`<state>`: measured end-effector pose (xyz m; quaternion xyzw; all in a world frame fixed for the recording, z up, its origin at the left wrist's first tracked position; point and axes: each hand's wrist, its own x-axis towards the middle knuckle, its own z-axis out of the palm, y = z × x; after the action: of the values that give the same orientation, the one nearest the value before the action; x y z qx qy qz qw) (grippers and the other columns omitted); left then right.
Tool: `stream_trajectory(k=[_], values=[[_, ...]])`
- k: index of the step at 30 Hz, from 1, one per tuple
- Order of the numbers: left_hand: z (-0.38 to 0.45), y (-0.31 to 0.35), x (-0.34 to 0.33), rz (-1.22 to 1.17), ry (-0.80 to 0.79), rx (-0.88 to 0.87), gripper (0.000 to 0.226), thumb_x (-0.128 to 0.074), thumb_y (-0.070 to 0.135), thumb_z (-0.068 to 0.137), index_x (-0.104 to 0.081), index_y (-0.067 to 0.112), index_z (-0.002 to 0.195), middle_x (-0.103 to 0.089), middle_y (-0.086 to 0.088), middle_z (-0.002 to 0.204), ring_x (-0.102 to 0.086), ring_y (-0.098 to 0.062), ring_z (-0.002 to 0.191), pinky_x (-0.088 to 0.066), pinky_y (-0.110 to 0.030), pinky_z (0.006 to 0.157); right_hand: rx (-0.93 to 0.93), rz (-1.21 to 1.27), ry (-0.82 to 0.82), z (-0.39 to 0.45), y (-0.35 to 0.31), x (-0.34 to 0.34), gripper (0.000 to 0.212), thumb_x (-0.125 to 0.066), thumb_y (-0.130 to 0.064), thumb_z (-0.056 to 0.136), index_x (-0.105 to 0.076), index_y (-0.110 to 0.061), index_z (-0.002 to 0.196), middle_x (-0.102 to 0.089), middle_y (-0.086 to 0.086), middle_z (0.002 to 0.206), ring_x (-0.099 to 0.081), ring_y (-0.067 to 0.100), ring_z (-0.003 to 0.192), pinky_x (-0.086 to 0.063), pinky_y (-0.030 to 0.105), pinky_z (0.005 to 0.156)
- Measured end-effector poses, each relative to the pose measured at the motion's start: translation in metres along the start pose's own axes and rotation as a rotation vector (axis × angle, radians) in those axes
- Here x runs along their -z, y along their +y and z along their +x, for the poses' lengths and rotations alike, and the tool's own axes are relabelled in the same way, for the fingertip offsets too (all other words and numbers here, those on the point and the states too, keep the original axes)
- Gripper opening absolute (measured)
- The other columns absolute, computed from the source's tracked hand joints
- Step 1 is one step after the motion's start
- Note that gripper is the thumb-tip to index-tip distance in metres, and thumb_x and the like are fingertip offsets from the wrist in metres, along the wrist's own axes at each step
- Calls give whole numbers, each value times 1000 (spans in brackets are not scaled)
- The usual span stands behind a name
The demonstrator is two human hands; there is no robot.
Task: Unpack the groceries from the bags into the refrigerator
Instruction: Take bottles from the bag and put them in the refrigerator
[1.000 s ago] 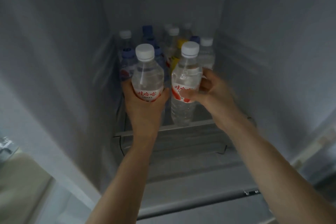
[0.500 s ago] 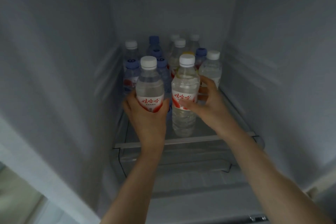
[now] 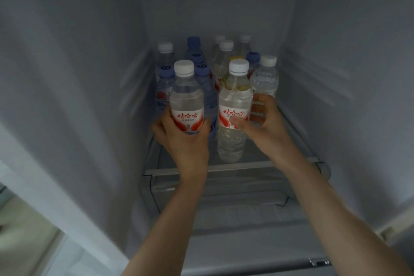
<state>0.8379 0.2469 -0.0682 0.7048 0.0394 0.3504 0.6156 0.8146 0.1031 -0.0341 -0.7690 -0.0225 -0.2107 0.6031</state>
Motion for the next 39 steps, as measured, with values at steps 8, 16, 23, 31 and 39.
stream_trajectory(k=[8,16,23,31,39], values=[[0,-1,2,30,-64,20,91,-90,19,62,-40,15,138,-39,-10,129,-41,-22,122,-41,-31,99,-25,16,29,-5,5,-4,58,-78,-26,76,-50,-21,127,-59,-5,124,-57,8,113,-50,27,92],[-11,-13,27,6,-216,-32,91,-85,17,70,-35,18,147,-37,2,138,-36,-6,129,-37,-29,108,-56,-6,156,-33,8,-3,46,-73,-27,82,-56,-18,124,-62,-8,120,-59,3,109,-49,22,92],[-38,-35,61,-18,-316,-48,70,-63,30,79,-36,26,144,-42,-3,142,-46,-23,130,-45,-47,104,-98,-39,265,-95,19,-10,31,-58,-9,92,-54,-20,121,-60,-13,110,-58,-7,100,-42,2,76],[-94,-24,102,49,-447,58,46,-58,3,90,-52,21,132,-57,4,125,-56,-12,110,-50,-29,91,-106,-57,223,-160,29,-2,28,-59,-5,91,-59,-9,118,-65,3,109,-63,-1,96,-45,6,79],[-204,-14,144,154,-434,153,31,-58,5,91,-59,29,110,-68,13,99,-64,-8,94,-52,-24,79,-126,-64,79,-247,35,39,27,-58,-9,92,-57,-11,119,-65,3,111,-61,-1,100,-44,6,82]])
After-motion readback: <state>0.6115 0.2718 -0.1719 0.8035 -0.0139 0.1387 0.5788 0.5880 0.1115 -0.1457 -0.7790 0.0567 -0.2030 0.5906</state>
